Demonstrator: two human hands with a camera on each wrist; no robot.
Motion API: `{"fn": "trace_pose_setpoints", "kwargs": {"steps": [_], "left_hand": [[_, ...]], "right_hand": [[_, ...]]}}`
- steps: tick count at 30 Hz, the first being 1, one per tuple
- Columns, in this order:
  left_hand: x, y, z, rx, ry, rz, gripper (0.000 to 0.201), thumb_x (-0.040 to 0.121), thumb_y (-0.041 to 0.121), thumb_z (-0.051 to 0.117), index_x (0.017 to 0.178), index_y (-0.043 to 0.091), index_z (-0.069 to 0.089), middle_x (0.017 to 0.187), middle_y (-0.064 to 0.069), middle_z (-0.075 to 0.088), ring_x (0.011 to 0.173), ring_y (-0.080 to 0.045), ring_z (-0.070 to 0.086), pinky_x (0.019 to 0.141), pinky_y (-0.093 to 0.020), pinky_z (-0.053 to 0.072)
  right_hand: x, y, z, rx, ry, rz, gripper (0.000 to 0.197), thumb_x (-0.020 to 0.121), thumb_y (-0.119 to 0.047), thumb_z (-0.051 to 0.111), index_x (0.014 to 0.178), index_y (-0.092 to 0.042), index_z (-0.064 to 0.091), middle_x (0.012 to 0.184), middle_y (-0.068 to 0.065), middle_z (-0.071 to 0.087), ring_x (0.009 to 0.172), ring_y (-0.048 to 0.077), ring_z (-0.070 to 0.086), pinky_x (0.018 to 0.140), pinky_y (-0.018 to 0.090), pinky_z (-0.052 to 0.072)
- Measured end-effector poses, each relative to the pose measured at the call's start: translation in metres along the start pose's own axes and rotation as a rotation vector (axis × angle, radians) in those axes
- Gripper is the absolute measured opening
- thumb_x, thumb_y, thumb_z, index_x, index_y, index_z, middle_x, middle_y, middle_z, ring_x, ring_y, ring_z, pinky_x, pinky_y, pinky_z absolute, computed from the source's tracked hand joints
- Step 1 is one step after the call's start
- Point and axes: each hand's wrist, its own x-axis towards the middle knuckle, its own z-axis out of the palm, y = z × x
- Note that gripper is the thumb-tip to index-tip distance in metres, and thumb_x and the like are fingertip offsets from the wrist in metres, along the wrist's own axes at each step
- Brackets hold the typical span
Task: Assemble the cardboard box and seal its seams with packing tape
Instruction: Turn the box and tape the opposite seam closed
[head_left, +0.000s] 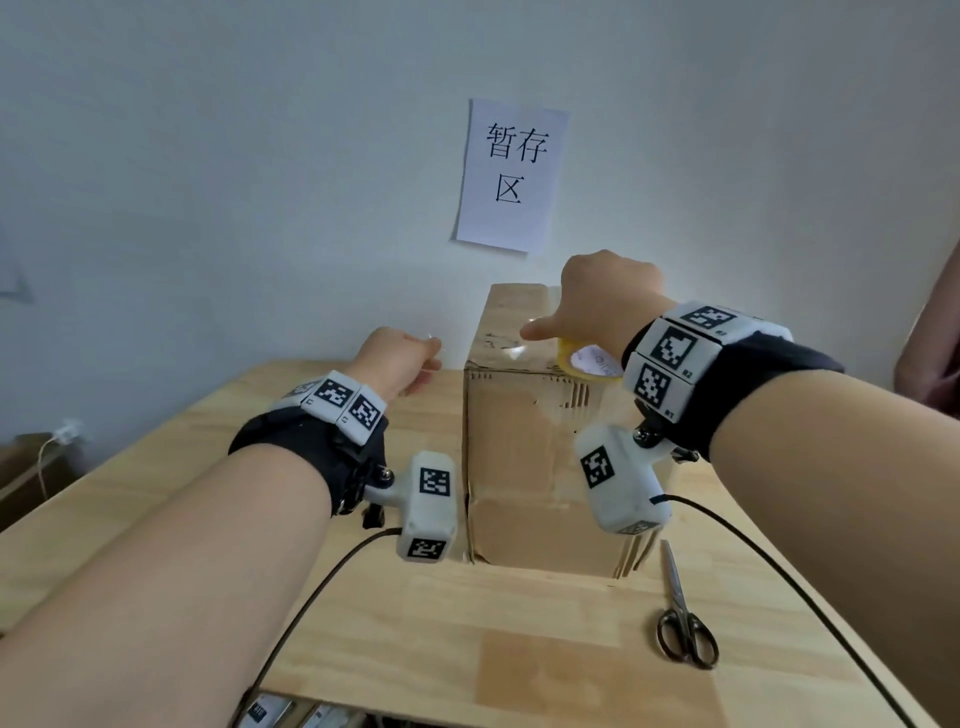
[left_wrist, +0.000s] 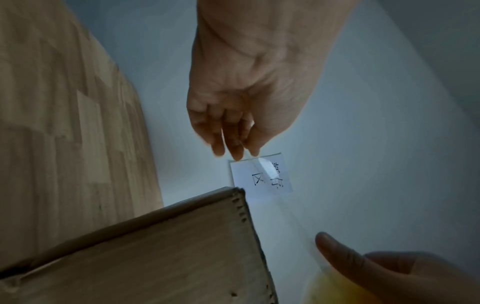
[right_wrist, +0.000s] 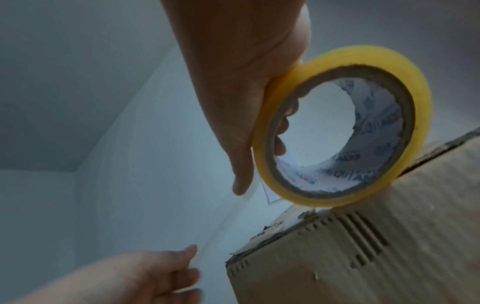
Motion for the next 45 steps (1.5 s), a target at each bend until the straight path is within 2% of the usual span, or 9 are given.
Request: {"fn": "trace_pose_setpoints", "kwargs": {"steps": [4, 11, 16, 20, 24, 27, 34, 39, 45], "left_hand": [[-0.001, -0.006, 0.01, -0.213, -0.038, -0.092, 0.037, 0.096, 0.016, 0.049, 0.126, -0.006, 0.044, 0.102, -0.018, 0.064, 0.075, -0.02, 0.062, 0.072, -0.028, 0.053], [-0.008, -0.009, 0.012, -0.34, 0.011, -0.129, 0.034, 0.097, 0.016, 0.04, 0.128, 0.0, 0.041, 0.089, -0.017, 0.067, 0.073, -0.024, 0.066, 0.07, -0.034, 0.056], [-0.011, -0.006, 0.017, -0.317, 0.055, -0.089, 0.033, 0.097, 0.016, 0.042, 0.125, -0.001, 0.045, 0.089, -0.014, 0.067, 0.07, -0.021, 0.065, 0.065, -0.031, 0.056], [-0.014, -0.003, 0.021, -0.259, 0.031, -0.075, 0.017, 0.097, 0.015, 0.041, 0.099, 0.002, 0.052, 0.103, -0.019, 0.063, 0.078, -0.026, 0.059, 0.075, -0.033, 0.051], [-0.021, -0.005, 0.029, -0.27, -0.032, -0.094, 0.023, 0.099, 0.014, 0.036, 0.078, 0.01, 0.044, 0.1, -0.018, 0.06, 0.07, -0.021, 0.06, 0.062, -0.028, 0.052], [-0.029, -0.005, 0.035, -0.308, -0.013, -0.105, 0.015, 0.1, 0.013, 0.035, 0.091, 0.004, 0.043, 0.102, -0.019, 0.058, 0.082, -0.027, 0.061, 0.074, -0.034, 0.051], [-0.03, -0.009, 0.04, -0.201, 0.067, -0.018, 0.023, 0.095, 0.023, 0.047, 0.102, 0.001, 0.054, 0.087, -0.01, 0.066, 0.065, -0.018, 0.059, 0.059, -0.027, 0.047], [-0.026, -0.006, 0.033, -0.015, 0.125, 0.102, 0.033, 0.088, 0.028, 0.063, 0.064, 0.007, 0.055, 0.065, -0.005, 0.058, 0.053, -0.017, 0.052, 0.064, -0.031, 0.047], [-0.014, -0.007, 0.024, 0.126, 0.108, 0.12, 0.042, 0.086, 0.029, 0.066, 0.054, 0.008, 0.049, 0.054, -0.008, 0.053, 0.051, -0.023, 0.047, 0.065, -0.031, 0.043]], "right_hand": [[0.002, -0.009, 0.001, -0.12, 0.116, -0.039, 0.053, 0.08, -0.066, 0.059, 0.066, -0.017, 0.041, 0.063, -0.003, 0.048, 0.055, 0.015, 0.042, 0.079, 0.036, 0.03], [-0.007, -0.01, 0.003, -0.162, 0.303, -0.187, 0.051, 0.096, -0.046, 0.04, 0.057, -0.014, 0.034, 0.053, -0.002, 0.033, 0.045, 0.015, 0.027, 0.05, 0.022, 0.017], [-0.012, 0.0, 0.002, -0.055, 0.15, -0.092, 0.064, 0.086, -0.068, 0.045, 0.055, -0.013, 0.036, 0.053, -0.002, 0.037, 0.045, 0.014, 0.034, 0.047, 0.022, 0.024], [-0.015, 0.01, 0.002, 0.131, 0.033, -0.013, 0.061, 0.078, -0.064, 0.058, 0.055, -0.012, 0.038, 0.053, -0.002, 0.039, 0.047, 0.014, 0.038, 0.045, 0.022, 0.027], [-0.019, 0.016, 0.001, 0.313, -0.054, 0.046, 0.044, 0.079, -0.043, 0.056, 0.056, -0.011, 0.037, 0.055, 0.0, 0.036, 0.05, 0.017, 0.034, 0.048, 0.023, 0.025], [-0.022, 0.015, -0.001, 0.343, -0.084, 0.058, 0.036, 0.08, -0.035, 0.053, 0.058, -0.011, 0.038, 0.057, 0.0, 0.036, 0.052, 0.017, 0.033, 0.049, 0.023, 0.025], [-0.027, 0.016, 0.0, 0.062, -0.101, 0.061, 0.051, 0.087, -0.052, 0.056, 0.059, -0.012, 0.041, 0.057, -0.001, 0.041, 0.05, 0.014, 0.039, 0.048, 0.023, 0.028], [-0.028, 0.004, 0.004, -0.141, -0.126, 0.045, 0.045, 0.09, -0.051, 0.054, 0.066, -0.014, 0.045, 0.067, -0.002, 0.048, 0.055, 0.013, 0.044, 0.053, 0.024, 0.035], [-0.015, -0.016, 0.003, -0.345, -0.108, -0.043, 0.035, 0.091, -0.041, 0.053, 0.067, -0.016, 0.045, 0.069, -0.005, 0.048, 0.057, 0.011, 0.042, 0.054, 0.025, 0.029]]}}
